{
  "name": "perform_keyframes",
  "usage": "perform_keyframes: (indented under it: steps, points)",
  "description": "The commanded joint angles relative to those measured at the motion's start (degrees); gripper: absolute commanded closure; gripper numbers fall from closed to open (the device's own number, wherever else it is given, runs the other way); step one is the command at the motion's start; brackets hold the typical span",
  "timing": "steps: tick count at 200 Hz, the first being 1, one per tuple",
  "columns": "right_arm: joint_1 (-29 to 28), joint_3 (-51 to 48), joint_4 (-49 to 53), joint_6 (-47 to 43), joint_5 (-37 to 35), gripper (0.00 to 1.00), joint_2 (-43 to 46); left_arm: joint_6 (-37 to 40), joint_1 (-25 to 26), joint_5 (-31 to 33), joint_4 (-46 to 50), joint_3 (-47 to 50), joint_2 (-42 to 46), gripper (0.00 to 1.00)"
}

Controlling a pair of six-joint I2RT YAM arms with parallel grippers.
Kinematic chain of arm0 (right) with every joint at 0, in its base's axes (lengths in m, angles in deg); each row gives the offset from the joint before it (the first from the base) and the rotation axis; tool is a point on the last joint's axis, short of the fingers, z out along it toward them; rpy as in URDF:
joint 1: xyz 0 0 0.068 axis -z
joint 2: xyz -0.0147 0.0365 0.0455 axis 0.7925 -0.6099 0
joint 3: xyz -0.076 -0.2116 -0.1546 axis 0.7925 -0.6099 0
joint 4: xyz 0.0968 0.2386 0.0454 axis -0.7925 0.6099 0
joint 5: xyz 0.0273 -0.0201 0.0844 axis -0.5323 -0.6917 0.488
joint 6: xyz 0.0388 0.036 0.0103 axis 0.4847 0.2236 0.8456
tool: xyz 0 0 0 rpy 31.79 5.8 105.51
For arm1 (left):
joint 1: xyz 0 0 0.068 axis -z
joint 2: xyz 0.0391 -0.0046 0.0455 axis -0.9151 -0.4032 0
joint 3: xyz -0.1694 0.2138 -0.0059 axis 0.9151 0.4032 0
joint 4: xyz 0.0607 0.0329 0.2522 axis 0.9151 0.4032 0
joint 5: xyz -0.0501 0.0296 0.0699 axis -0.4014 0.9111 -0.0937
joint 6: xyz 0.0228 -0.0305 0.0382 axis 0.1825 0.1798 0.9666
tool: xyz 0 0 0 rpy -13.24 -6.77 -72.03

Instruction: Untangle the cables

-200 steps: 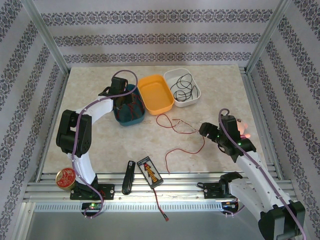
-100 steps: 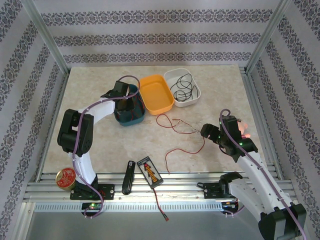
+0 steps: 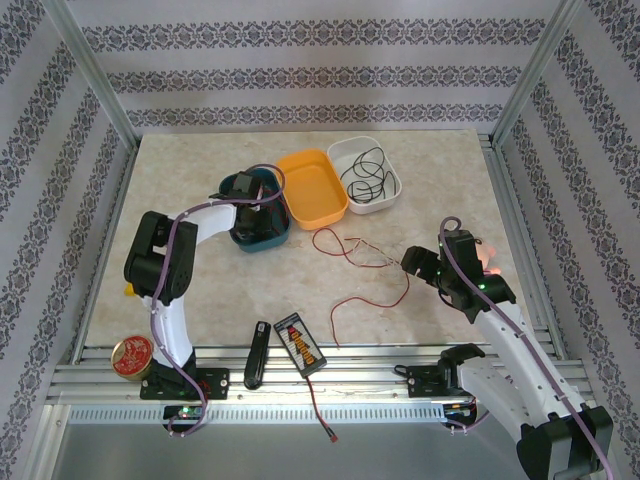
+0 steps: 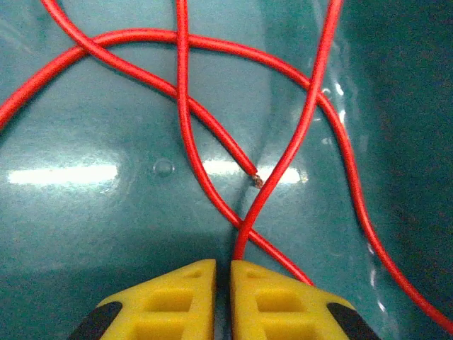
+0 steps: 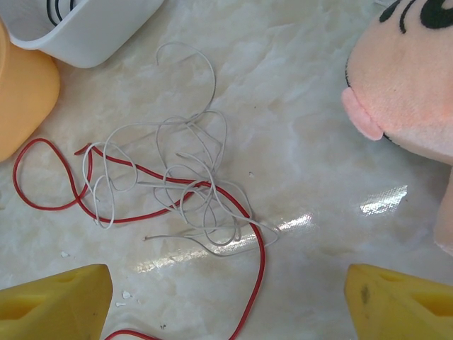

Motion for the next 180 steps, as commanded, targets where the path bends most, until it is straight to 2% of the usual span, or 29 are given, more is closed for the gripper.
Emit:
perform_keyframes:
  steps: [1,47,69,106,121,150,180]
  points:
    - [-0.71,0.71,-0.8,0.8,-1.34,0.15,-0.07,2.21,0.46,3.09,2.28,-2.35,-1.83,0.88]
    - [-0.88,0.53,-0.84,0.95,-1.64,0.15,-0.25,3.07,0.59,3.21,3.42,-4.72,1.06,0.88]
    - [-1.09,0.88,-0.04,1.29,-1.67,0.15,-0.26,2.28,1.0,1.34,3.01,-3.59,5.67,0.88]
    - [-1.44,0.73,2.42,2.72,-2.74,0.17,-0.45,1.07,1.54,1.74,2.12,0.92,15.36,0.83]
    - [-1.47,0.53,3.29,3.48,-2.83,0.18,-1.18,0.52,1.68,2.33,1.46,3.27,19.56,0.79]
    - [-1.53,0.4,5.03,4.02,-2.69,0.22,-3.17,-0.24,2.89,4.31,0.02,7.72,27.43,0.59]
    - [-1.68,0.22,7.41,4.52,-2.87,0.26,-4.5,0.43,6.31,6.78,-1.86,12.21,34.33,0.42]
